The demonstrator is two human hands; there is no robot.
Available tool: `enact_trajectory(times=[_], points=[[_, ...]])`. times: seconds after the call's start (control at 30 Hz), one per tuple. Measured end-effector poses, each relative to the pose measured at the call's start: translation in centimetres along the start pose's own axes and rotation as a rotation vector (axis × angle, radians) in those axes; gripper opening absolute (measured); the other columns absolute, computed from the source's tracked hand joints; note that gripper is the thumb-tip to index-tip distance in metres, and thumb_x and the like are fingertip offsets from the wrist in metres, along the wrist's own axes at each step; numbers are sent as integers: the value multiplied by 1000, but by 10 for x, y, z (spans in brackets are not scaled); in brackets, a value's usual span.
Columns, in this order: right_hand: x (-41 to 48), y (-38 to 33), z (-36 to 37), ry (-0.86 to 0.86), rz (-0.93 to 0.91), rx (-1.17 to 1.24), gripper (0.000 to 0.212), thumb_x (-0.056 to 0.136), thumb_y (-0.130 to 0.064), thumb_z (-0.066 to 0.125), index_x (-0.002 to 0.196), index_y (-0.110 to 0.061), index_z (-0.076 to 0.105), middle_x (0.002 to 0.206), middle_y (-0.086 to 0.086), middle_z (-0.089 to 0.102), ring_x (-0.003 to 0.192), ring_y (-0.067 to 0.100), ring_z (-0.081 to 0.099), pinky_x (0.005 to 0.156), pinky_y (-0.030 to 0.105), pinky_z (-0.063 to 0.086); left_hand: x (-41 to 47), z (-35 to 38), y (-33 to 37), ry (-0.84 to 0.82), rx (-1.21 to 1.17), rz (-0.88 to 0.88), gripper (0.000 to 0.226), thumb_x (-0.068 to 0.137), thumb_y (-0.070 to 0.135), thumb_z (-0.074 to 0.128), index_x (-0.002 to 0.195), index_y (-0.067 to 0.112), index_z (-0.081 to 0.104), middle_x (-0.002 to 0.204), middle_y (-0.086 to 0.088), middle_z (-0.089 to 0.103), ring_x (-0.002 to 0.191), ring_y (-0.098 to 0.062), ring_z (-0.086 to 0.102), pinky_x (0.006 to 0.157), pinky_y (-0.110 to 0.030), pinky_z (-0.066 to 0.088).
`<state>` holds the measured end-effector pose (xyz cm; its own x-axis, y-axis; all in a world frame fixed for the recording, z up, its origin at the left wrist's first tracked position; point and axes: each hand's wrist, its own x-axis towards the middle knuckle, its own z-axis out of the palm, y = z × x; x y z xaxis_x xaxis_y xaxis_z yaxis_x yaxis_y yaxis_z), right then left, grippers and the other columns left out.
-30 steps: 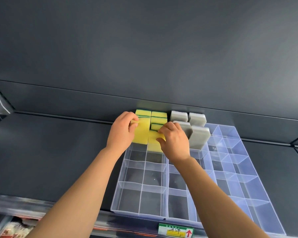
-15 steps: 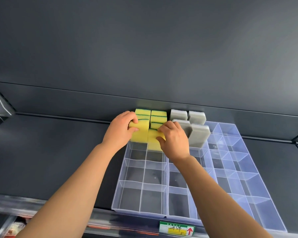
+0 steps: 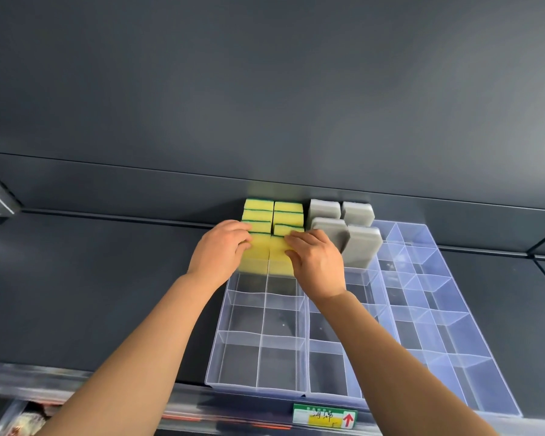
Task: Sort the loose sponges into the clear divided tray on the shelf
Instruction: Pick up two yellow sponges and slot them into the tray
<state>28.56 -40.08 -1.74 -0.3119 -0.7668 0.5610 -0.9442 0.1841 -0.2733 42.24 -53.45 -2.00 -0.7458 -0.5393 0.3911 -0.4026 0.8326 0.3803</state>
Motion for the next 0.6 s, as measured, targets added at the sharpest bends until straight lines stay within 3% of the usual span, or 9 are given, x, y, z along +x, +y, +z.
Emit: enact_trajectory(times=[0.13, 0.33, 0.5, 0.6], points=[[-2, -2, -1, -18, -10, -45, 24, 62, 1, 82, 84, -5, 73, 88, 7, 72, 72, 31, 64, 57, 32, 55, -1, -2, 0, -18, 0, -6, 15, 87, 14, 63, 99, 8, 70, 117, -1, 65, 112, -19, 56, 95, -30, 42], [-12, -6, -12, -81, 64, -94, 35, 77, -9, 71, 111, -6, 65, 114, 13, 65, 96, 34, 60, 73, 40, 54, 2, -10, 12, 41, 47, 61, 23, 84, 19, 63, 105, 14, 68, 107, 0, 68, 106, -21, 57, 90, -37, 43], [-24, 2, -37, -33, 115, -193, 33, 74, -11, 72, 106, -5, 67, 104, 12, 67, 93, 34, 61, 73, 39, 52, 13, -7, 38, 63, 88, 184, 21, 84, 17, 64, 104, 13, 69, 108, -1, 68, 106, -21, 58, 90, -37, 43], [-41, 16, -56, -42, 198, -290, 35, 74, -14, 71, 108, -8, 66, 110, 11, 66, 99, 34, 60, 81, 41, 47, 17, -2, 66, 37, 106, 271, 20, 78, 12, 69, 98, 10, 71, 104, -4, 68, 104, -26, 59, 87, -38, 44]])
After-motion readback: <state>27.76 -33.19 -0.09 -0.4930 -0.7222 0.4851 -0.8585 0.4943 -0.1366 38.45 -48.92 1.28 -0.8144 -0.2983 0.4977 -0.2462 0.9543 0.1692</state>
